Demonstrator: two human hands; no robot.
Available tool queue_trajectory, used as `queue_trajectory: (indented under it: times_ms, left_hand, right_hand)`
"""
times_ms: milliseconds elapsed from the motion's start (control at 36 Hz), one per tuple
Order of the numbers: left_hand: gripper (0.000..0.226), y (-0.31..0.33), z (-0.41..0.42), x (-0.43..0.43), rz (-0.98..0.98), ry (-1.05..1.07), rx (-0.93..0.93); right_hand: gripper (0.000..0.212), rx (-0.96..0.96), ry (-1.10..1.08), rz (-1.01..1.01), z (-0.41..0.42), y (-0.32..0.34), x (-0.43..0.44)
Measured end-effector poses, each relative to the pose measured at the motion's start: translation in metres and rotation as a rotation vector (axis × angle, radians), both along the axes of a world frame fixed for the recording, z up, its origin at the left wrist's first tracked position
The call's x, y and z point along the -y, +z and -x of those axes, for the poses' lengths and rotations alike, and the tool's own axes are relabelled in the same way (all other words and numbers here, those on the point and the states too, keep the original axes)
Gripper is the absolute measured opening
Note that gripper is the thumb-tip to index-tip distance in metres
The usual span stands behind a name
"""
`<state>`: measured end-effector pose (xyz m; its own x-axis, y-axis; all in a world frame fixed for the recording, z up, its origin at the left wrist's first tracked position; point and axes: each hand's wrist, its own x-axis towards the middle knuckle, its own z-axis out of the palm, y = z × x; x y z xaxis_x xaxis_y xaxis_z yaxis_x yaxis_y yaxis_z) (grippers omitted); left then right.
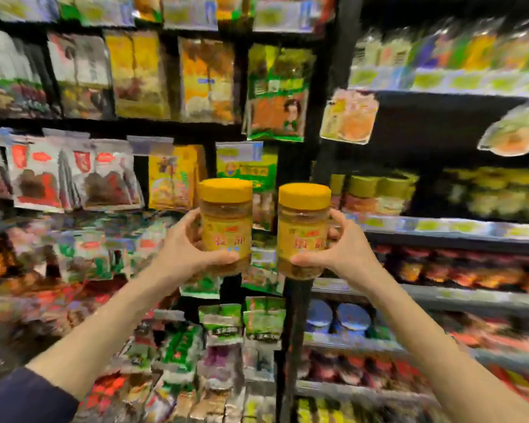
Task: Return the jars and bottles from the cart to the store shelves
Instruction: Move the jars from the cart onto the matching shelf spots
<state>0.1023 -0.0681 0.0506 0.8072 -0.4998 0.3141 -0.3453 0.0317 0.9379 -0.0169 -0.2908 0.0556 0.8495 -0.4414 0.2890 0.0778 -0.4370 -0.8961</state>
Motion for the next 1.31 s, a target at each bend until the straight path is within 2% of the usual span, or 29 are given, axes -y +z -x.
queue_trajectory:
  times_ms: [56, 83, 194, 250, 333, 444, 556, 778, 917, 1028, 1194, 1306]
  left_hand:
    - [0.099, 0.003, 0.01, 0.03, -0.003, -0.1, -0.019]
    - [0.104, 0.005, 0.016, 0.046, -0.011, -0.128, -0.03]
    - [0.082, 0.012, 0.043, 0.113, -0.001, -0.2, 0.037]
    - [0.075, 0.013, 0.058, 0.148, 0.01, -0.222, 0.07]
    - [0.072, 0.01, 0.076, 0.192, 0.019, -0.238, 0.064]
    - [0.095, 0.007, 0.103, 0.255, -0.003, -0.282, 0.054]
    - [0.085, 0.007, 0.129, 0.313, 0.022, -0.277, 0.024]
    - [0.09, 0.0, 0.147, 0.372, 0.043, -0.254, -0.03]
    - [0.118, -0.006, 0.135, 0.381, -0.026, -0.223, -0.023]
    - [0.132, -0.005, 0.124, 0.38, -0.054, -0.184, -0.007]
    - [0.113, -0.003, 0.1, 0.377, -0.062, -0.137, -0.011]
    - [0.086, -0.001, 0.083, 0.376, -0.051, -0.12, 0.016]
  right_hand:
    - [0.099, -0.002, -0.073, 0.016, 0.029, 0.004, 0.027]
    - [0.098, 0.002, -0.109, 0.024, 0.044, 0.006, 0.04]
    - [0.069, 0.027, -0.223, 0.038, 0.094, 0.012, 0.089]
    - [0.062, 0.047, -0.256, 0.051, 0.117, 0.013, 0.114]
    - [0.069, 0.055, -0.305, 0.063, 0.141, 0.014, 0.15]
    - [0.073, 0.064, -0.344, 0.073, 0.169, 0.015, 0.209]
    - [0.07, 0.056, -0.367, 0.125, 0.191, 0.016, 0.264]
    - [0.077, 0.109, -0.325, 0.157, 0.192, 0.018, 0.337]
    - [0.068, 0.162, -0.262, 0.204, 0.167, 0.018, 0.359]
    - [0.076, 0.196, -0.225, 0.229, 0.136, 0.014, 0.372]
    - [0.084, 0.223, -0.138, 0.227, 0.09, 0.009, 0.381]
    - [0.083, 0.265, -0.11, 0.238, 0.06, 0.007, 0.383]
